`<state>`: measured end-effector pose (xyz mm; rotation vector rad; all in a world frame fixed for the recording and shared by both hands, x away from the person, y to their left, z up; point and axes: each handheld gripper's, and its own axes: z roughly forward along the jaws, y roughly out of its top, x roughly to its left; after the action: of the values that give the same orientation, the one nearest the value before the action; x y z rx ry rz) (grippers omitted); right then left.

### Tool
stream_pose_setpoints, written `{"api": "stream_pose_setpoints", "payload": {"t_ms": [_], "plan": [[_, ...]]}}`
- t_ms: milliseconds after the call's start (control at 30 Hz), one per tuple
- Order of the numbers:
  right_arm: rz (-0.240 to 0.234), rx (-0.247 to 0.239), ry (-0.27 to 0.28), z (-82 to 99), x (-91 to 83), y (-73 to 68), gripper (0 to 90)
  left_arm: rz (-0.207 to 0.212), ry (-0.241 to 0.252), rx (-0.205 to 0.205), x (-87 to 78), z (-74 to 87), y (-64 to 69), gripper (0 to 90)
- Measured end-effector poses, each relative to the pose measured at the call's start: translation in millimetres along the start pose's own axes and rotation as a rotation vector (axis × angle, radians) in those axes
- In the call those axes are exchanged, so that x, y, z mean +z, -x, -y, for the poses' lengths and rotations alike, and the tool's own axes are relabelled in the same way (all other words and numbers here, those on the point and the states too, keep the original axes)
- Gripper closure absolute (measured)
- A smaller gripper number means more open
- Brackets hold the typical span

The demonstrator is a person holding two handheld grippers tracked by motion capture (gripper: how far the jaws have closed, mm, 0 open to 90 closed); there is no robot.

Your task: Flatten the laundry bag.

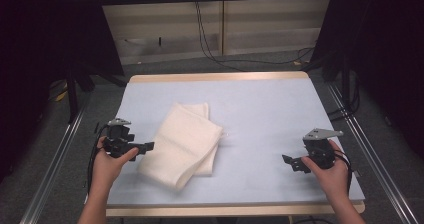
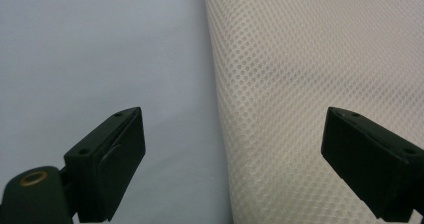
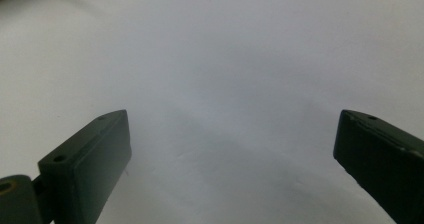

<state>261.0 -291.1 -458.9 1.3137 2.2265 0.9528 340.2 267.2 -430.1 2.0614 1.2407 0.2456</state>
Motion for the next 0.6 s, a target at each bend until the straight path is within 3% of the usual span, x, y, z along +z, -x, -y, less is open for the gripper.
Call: {"api": "stream_pose_setpoints", "payload": {"t_ms": [167, 233, 267, 400, 433, 567, 600], "plan": [[-0.002, -0.013, -0.006, -0.6, 1.6, -2.4, 1.6, -0.004, -0.013, 0.036, -1.0, -3.5, 3.5, 10.0], [-0.004, -0.013, -0.01, -0.6, 2.1, -3.9, 1.6, 0.007, -0.005, 0.031, -1.3, -5.8, 8.5, 9.8], [-0.006, -0.014, -0.011, -0.5, 2.3, -4.2, 1.6, 0.017, -0.017, 0.048, -1.7, -7.3, 10.7, 9.7], [-0.007, -0.014, -0.014, 0.0, 3.0, -5.1, 1.6, 0.039, -0.036, 0.101, 0.9, -13.2, 26.4, 9.7], [-0.007, -0.015, -0.014, 0.1, 3.1, -5.1, 1.6, 0.033, -0.027, 0.098, 1.5, -14.4, 31.4, 9.7], [-0.009, -0.018, -0.002, -0.8, 3.2, -5.1, 1.6, 0.076, -0.026, 0.133, 3.5, -19.0, 47.2, 12.5], [-0.013, -0.018, 0.0, -1.1, 3.2, -5.5, 1.6, 0.092, -0.046, 0.154, 2.8, -20.1, 50.3, 14.2]]}}
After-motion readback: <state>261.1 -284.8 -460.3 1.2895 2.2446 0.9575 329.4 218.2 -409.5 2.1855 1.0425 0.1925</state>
